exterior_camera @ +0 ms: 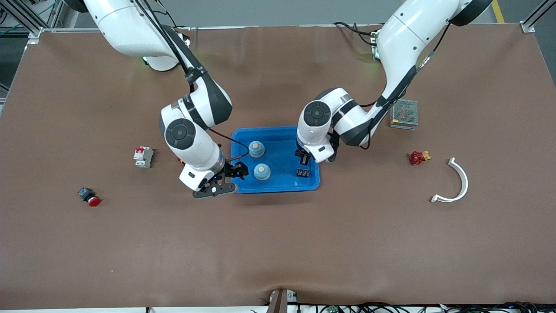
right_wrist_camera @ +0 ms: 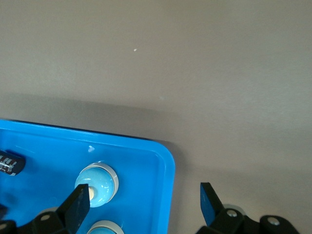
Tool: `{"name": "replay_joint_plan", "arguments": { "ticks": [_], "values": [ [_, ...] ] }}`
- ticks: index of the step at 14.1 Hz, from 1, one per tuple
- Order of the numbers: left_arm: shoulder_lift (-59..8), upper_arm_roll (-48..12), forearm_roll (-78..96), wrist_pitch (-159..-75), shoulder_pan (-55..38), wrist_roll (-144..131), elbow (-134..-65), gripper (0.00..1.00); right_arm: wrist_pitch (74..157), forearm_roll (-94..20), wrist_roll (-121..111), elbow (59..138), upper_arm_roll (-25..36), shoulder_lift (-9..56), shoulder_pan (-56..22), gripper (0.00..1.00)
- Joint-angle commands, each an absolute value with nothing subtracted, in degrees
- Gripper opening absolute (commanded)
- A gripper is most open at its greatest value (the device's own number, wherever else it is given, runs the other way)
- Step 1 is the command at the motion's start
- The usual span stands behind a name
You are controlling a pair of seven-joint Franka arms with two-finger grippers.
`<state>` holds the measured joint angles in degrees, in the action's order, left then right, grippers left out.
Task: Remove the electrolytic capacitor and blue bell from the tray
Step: 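Carry the capacitor with the left gripper out of the tray toward the valve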
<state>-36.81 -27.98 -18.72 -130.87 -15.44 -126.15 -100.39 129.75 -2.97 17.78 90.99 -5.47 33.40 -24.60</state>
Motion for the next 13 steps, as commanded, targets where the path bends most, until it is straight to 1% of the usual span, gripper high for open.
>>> {"name": "replay_joint_plan", "arguments": {
  "ticks": [1, 6, 10, 13],
  "values": [
    [-31.74, -28.21, -19.16, -125.44, -13.37, -121.22, -100.90, 0.00, 129.46, -2.02, 18.98, 87.90, -4.92, 36.12, -26.71, 1.00],
    [-27.52, -28.48, -18.90, -114.28, -7.75, -108.13, -102.47, 0.00, 129.55, -1.76, 23.81, 85.78, -4.66, 38.75, -30.14, 1.00],
    [-23.65, -28.48, -18.72, -111.89, -0.90, -97.41, -108.79, 0.00, 129.55, 0.52, 23.82, 84.90, -4.75, 40.60, -30.67, 1.00],
    [-23.55, -28.48, -18.72, -111.88, 3.68, -92.21, -113.28, 0.00, 130.60, 0.79, 23.82, 83.85, -4.75, 42.62, -31.20, 1.00]
  ]
}}
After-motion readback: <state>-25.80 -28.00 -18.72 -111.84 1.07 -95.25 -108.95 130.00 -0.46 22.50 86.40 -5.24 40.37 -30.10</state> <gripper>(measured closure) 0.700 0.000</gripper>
